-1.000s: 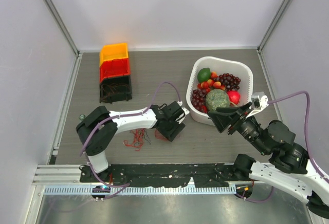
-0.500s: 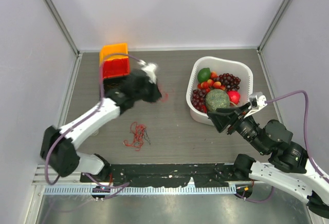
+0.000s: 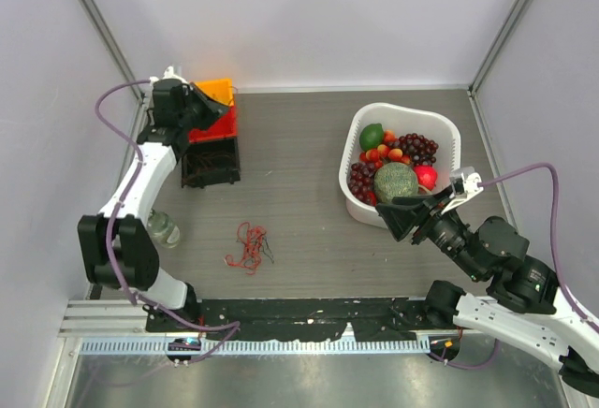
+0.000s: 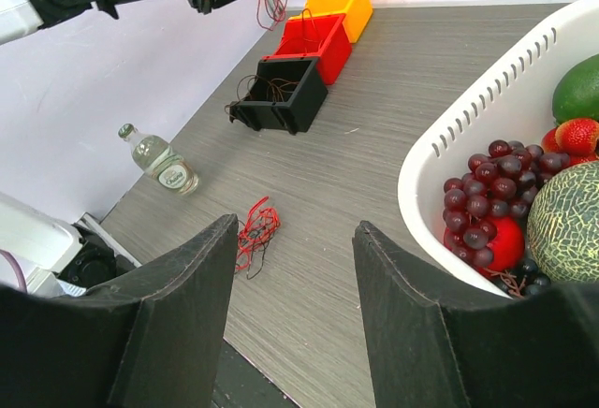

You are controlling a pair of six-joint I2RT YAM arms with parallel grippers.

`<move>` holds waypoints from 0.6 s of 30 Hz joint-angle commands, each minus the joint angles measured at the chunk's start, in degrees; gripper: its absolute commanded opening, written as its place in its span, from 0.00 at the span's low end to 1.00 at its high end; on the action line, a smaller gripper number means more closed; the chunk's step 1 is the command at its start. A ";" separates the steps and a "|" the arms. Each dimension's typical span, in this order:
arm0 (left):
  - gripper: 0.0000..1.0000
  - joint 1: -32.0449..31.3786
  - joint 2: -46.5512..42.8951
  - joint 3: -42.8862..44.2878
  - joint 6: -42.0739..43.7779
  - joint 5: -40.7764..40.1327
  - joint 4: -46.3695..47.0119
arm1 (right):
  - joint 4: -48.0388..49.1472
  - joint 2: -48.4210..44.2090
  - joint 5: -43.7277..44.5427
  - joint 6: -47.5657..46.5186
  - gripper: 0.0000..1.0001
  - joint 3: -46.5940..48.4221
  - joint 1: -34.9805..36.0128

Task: Untangle the cables

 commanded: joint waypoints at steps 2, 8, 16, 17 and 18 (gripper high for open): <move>0.00 7.04 6.45 5.75 -6.05 -4.60 -7.04 | 0.55 -0.07 1.10 -0.15 0.58 1.62 -0.13; 0.00 10.65 15.67 10.67 -4.91 -5.57 -8.89 | 0.72 0.02 0.23 0.64 0.58 1.36 -0.13; 0.57 12.68 21.58 16.57 -3.60 -2.23 -9.50 | 3.10 1.86 -2.85 3.19 0.57 -0.14 -0.13; 0.64 12.68 20.62 16.57 -3.07 -2.66 -10.81 | 3.18 2.12 -3.20 3.28 0.57 -0.57 -0.13; 0.69 12.68 19.04 16.31 -2.37 -3.01 -12.30 | 3.53 2.82 -3.81 3.54 0.57 -0.75 -0.13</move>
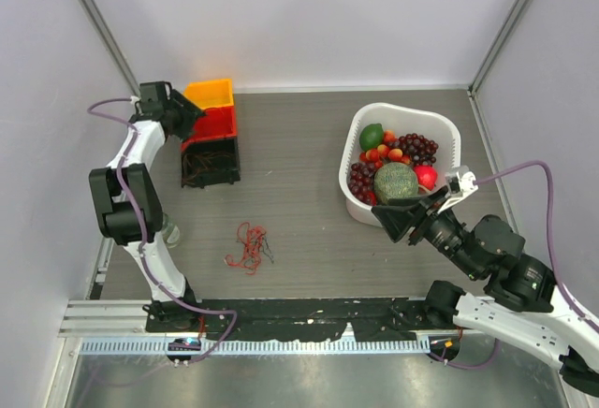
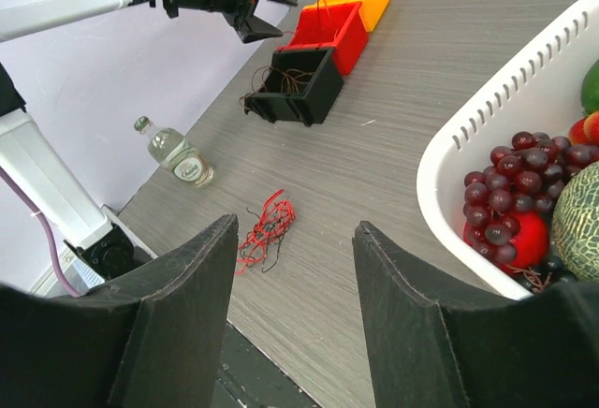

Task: Untangle the cables

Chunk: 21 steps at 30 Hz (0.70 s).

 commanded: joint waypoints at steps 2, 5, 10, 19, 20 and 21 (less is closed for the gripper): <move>0.70 0.36 -8.38 0.62 2.29 0.35 -3.43 | 3.93 3.85 -2.44 2.08 0.57 -1.12 -0.13; 0.71 0.09 -17.86 -8.59 0.89 1.92 -1.07 | 5.95 7.28 -4.10 2.17 0.57 -2.44 -0.13; 0.70 -5.25 -34.74 -23.89 4.04 5.36 -1.57 | 10.08 20.35 -10.08 2.08 0.57 -2.01 -0.04; 0.61 -22.32 -57.69 -42.62 7.04 -5.89 -21.25 | 23.95 49.09 -15.44 4.18 0.56 2.73 7.95; 0.60 -22.41 -59.71 -44.73 6.60 -7.02 -22.05 | 26.58 50.95 -16.67 4.62 0.55 2.74 8.31; 0.60 -22.41 -61.38 -47.19 5.99 -7.91 -22.24 | 29.48 54.37 -17.03 6.37 0.55 2.57 8.92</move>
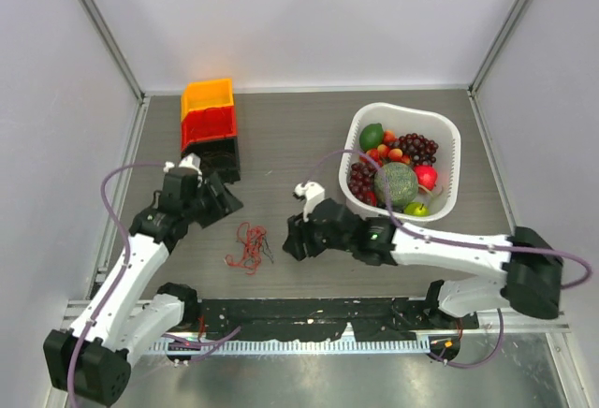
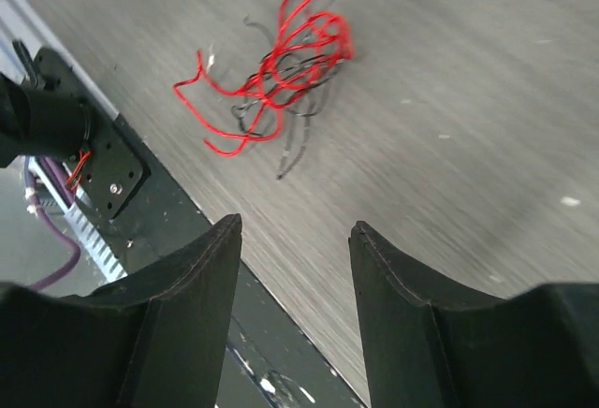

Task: Untangle the cables

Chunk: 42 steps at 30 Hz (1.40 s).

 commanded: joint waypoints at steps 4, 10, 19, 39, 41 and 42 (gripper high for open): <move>0.59 -1.98 -5.56 -9.03 -4.06 -3.98 -4.72 | 25.55 17.75 -8.16 8.21 0.55 1.06 2.61; 0.41 -4.88 5.52 -11.48 -3.36 -0.10 1.70 | 30.40 25.09 -8.77 11.21 0.53 2.38 2.52; 0.46 -8.05 10.02 -12.19 -5.74 -2.47 9.17 | 33.84 32.04 -11.94 13.33 0.20 2.12 2.52; 0.13 -8.40 20.23 -7.63 -0.73 -5.28 13.32 | 30.85 25.98 -10.54 12.62 0.01 -3.40 2.70; 0.06 -8.31 17.94 -4.65 1.54 -7.30 11.56 | 29.45 23.52 -8.87 12.53 0.01 -5.16 2.96; 0.01 -8.31 16.63 -3.32 3.12 -10.53 10.68 | 28.75 21.60 -7.99 12.19 0.01 -5.78 3.31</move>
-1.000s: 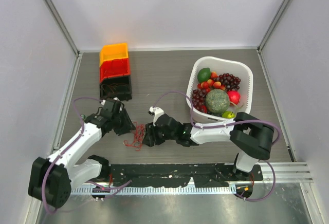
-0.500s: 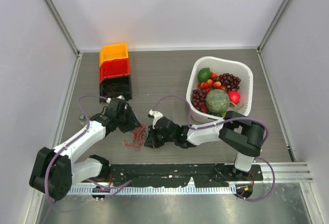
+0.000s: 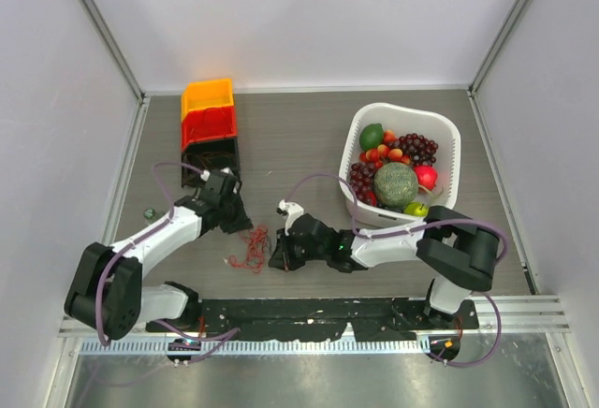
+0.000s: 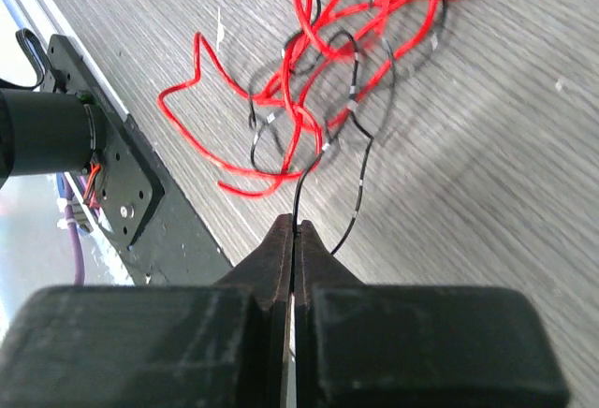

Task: Untangle the cables

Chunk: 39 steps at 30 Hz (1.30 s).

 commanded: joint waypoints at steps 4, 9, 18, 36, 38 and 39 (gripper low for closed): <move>0.00 0.59 -9.43 14.06 12.10 -15.56 -5.87 | -10.19 -15.47 12.39 -2.60 0.01 -5.93 1.94; 0.00 5.32 -14.89 23.29 17.03 -22.27 -6.67 | -19.77 -30.48 19.96 -3.22 0.01 -12.60 2.21; 0.00 12.98 -18.32 35.79 18.09 -27.27 -5.71 | -36.03 -64.49 30.77 6.00 0.01 -24.21 2.21; 0.00 13.33 -31.50 37.90 22.66 -48.45 -2.46 | -49.85 -93.54 46.42 3.38 0.01 -19.65 2.29; 0.00 13.33 -32.64 37.90 23.27 -51.00 -1.06 | -50.37 -94.24 48.35 2.67 0.01 -18.33 2.21; 0.00 13.33 -33.00 37.82 23.54 -52.23 -0.61 | -51.25 -95.63 49.32 2.67 0.01 -17.89 2.21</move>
